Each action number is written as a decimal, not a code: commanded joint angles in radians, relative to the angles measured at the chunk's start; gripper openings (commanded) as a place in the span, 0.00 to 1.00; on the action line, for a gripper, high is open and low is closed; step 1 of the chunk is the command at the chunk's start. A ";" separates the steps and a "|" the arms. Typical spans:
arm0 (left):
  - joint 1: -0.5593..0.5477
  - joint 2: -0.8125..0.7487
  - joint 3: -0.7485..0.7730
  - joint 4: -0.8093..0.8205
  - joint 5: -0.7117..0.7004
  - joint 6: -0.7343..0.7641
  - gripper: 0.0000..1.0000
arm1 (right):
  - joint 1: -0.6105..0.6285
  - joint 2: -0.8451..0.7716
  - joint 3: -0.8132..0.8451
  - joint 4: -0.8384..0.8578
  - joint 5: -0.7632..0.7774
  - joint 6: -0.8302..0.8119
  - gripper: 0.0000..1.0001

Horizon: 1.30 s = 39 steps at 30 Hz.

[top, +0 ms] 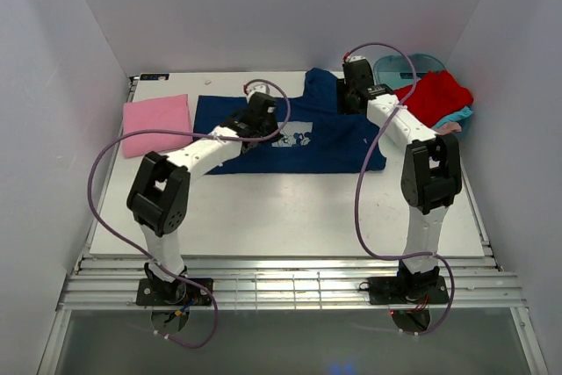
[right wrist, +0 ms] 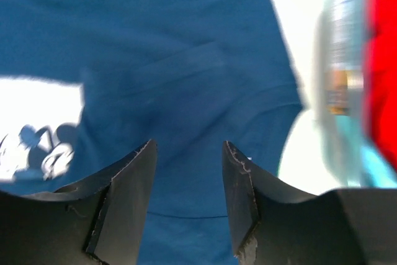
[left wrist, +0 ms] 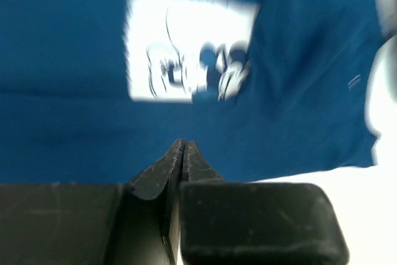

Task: Fold and stack the t-shirts
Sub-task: Fold the flattened tshirt in 1/3 of the way

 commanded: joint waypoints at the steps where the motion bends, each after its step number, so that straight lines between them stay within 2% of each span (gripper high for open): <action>1: -0.018 0.094 -0.012 0.030 0.026 -0.023 0.12 | 0.022 -0.022 -0.058 0.042 -0.135 -0.003 0.52; 3: -0.032 0.129 -0.001 0.027 0.015 -0.008 0.11 | 0.022 -0.014 -0.058 0.021 -0.126 0.012 0.51; 6: -0.038 0.142 -0.016 0.010 -0.027 -0.012 0.10 | 0.025 -0.010 -0.059 -0.071 -0.107 0.054 0.40; 7: -0.038 0.131 -0.045 0.011 -0.044 -0.012 0.10 | 0.028 -0.035 -0.082 -0.074 -0.104 0.060 0.25; 10: -0.038 0.068 -0.120 0.013 -0.124 0.000 0.10 | 0.041 -0.100 -0.206 -0.042 -0.100 0.092 0.08; 14: -0.038 -0.015 -0.211 0.049 -0.201 0.017 0.11 | 0.045 -0.119 -0.300 -0.020 -0.094 0.124 0.08; 21: -0.038 -0.065 -0.275 0.060 -0.196 0.006 0.10 | 0.050 -0.054 -0.326 -0.108 -0.086 0.176 0.08; 25: -0.038 -0.191 -0.350 0.071 -0.320 0.009 0.11 | 0.051 -0.065 -0.372 -0.112 -0.084 0.201 0.08; 29: -0.016 -0.217 -0.384 0.047 -0.420 0.041 0.11 | 0.053 -0.062 -0.392 -0.120 -0.074 0.206 0.08; 35: 0.055 -0.240 -0.461 0.135 -0.405 0.060 0.11 | 0.051 -0.042 -0.386 -0.125 -0.057 0.204 0.08; 39: 0.075 -0.197 -0.472 0.169 -0.403 0.092 0.10 | 0.051 -0.019 -0.379 -0.132 -0.049 0.201 0.08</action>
